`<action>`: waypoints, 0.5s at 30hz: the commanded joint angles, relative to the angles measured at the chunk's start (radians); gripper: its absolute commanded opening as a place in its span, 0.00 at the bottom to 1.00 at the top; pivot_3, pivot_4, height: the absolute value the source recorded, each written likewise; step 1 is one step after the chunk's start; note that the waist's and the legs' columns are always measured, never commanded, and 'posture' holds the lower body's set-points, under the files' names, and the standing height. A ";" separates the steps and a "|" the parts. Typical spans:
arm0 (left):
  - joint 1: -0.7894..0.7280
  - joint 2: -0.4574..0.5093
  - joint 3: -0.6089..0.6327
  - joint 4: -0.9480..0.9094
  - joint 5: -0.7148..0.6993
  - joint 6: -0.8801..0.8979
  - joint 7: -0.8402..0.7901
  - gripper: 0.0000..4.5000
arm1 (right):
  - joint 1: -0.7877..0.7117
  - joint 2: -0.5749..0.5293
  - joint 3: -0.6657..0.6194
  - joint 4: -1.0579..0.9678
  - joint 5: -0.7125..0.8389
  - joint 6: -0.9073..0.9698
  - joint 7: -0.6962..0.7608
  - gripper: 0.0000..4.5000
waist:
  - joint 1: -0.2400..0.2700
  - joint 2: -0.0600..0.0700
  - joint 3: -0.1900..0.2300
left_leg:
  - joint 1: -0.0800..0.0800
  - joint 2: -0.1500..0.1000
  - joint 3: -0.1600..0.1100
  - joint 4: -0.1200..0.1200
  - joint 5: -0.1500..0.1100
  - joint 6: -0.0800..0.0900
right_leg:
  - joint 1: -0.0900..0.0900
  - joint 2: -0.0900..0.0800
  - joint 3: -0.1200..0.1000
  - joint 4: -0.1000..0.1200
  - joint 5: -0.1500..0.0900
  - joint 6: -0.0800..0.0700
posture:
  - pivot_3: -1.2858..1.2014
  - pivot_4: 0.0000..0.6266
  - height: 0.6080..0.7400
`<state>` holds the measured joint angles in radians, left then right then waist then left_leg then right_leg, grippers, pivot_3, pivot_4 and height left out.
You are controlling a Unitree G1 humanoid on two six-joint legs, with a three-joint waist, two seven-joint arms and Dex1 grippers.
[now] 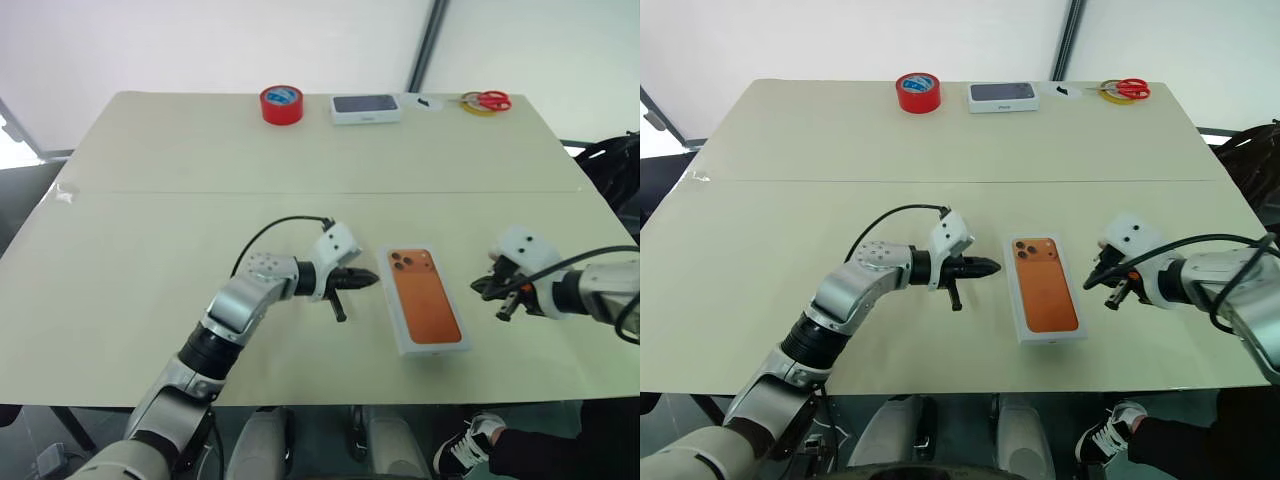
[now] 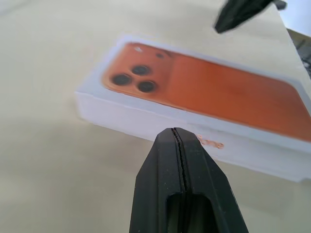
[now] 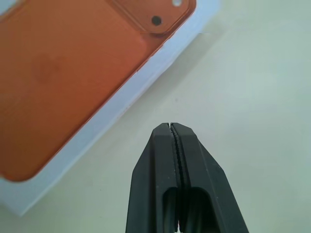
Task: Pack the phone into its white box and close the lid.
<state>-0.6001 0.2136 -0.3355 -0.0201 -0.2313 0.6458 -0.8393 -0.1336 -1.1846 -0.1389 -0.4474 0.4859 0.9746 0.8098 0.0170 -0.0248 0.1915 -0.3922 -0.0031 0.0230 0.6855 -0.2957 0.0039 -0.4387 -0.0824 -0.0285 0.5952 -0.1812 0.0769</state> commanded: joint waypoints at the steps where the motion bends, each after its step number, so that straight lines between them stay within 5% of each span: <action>1: -0.053 -0.045 0.015 -0.001 -0.011 -0.007 0.035 0.00 | 0.061 0.005 -0.116 -0.057 0.038 -0.055 0.073 0.01 | 0.003 0.000 0.000 | 0.000 0.000 0.000 0.000 0.000 0.000 | 0.001 0.000 0.000 0.000 0.000 0.000 | 0.52 0.24 0.94; 15: -0.082 -0.094 -0.112 0.136 0.091 -0.028 0.051 0.00 | 0.200 0.103 -0.008 -0.206 0.045 -0.017 -0.001 0.01 | -0.003 0.000 0.000 | 0.002 0.000 -0.001 0.001 0.000 0.000 | 0.002 0.000 0.000 0.000 -0.002 -0.002 | 0.52 0.24 0.94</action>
<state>-0.6796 0.1162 -0.4479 0.1252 -0.1477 0.6268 -0.7852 0.0614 -1.0795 -0.1608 -0.6239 0.5371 0.9539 0.8160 0.0143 -0.0251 0.1910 -0.3903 -0.0032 0.0222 0.6861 -0.2957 0.0039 -0.4364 -0.0823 -0.0290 0.5952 -0.1829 0.0744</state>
